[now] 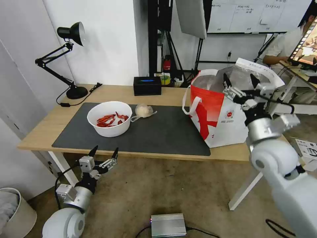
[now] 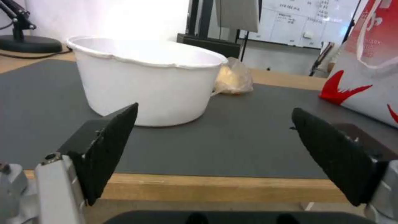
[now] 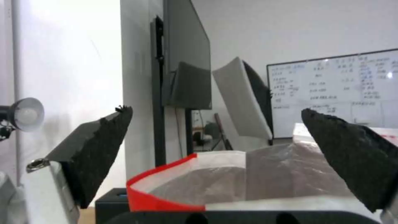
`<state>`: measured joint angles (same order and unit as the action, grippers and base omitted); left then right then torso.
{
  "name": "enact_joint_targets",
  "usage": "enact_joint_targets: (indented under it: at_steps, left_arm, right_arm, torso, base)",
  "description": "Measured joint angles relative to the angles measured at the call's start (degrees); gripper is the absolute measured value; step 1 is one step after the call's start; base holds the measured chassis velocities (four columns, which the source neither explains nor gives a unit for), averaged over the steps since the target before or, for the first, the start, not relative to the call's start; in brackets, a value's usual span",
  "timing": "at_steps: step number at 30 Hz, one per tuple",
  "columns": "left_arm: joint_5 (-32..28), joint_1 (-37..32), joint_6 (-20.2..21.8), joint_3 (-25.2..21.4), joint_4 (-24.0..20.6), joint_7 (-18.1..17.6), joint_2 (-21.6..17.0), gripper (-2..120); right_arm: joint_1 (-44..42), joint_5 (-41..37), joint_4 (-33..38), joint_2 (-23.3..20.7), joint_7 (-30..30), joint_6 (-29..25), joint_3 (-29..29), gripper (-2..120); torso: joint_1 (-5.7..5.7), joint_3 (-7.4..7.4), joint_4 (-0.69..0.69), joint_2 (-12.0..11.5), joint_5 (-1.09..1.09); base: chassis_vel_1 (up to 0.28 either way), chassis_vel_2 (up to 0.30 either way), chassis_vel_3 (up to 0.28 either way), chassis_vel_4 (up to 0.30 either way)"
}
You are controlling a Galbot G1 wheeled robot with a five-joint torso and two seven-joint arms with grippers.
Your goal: Pick up the trash from the table and place it into the takeout bag.
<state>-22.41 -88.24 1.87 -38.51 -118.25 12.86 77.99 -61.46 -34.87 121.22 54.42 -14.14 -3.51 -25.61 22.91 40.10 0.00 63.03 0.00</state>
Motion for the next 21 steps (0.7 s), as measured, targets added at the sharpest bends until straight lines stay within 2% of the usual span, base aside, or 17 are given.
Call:
enact_joint_targets:
  at_steps: [2,3,13,21]
  left_arm:
    - [-0.1,-0.2,-0.2,-0.2,-0.3,0.0,0.3,100]
    - [-0.1,-0.3,-0.3,-0.3,-0.3,0.0,0.3,100]
    - [-0.1,-0.8,-0.5,-0.5,-0.5,0.1,0.5,100]
    - [-0.1,-0.9,-0.5,-0.4,-1.0,0.1,0.6,100]
  right_arm:
    - [-8.9,8.1,0.3,6.2,3.1,-5.1,-3.4,100]
    - [-10.7,9.5,0.3,7.4,3.6,-6.1,-3.9,100]
    - [-19.0,17.4,-1.1,13.6,5.8,-10.4,-5.5,100]
    - [-23.0,19.8,-1.2,16.3,4.4,-9.6,-4.8,100]
  torso:
    - [0.0,0.0,0.0,0.0,-0.01]
    - [0.0,0.0,0.0,0.0,0.0]
    - [0.0,0.0,0.0,0.0,0.0]
    - [0.0,0.0,0.0,0.0,0.0]
  base:
    - [0.0,0.0,0.0,0.0]
    - [0.0,0.0,0.0,0.0]
    - [0.0,0.0,0.0,0.0]
    - [0.0,0.0,0.0,0.0]
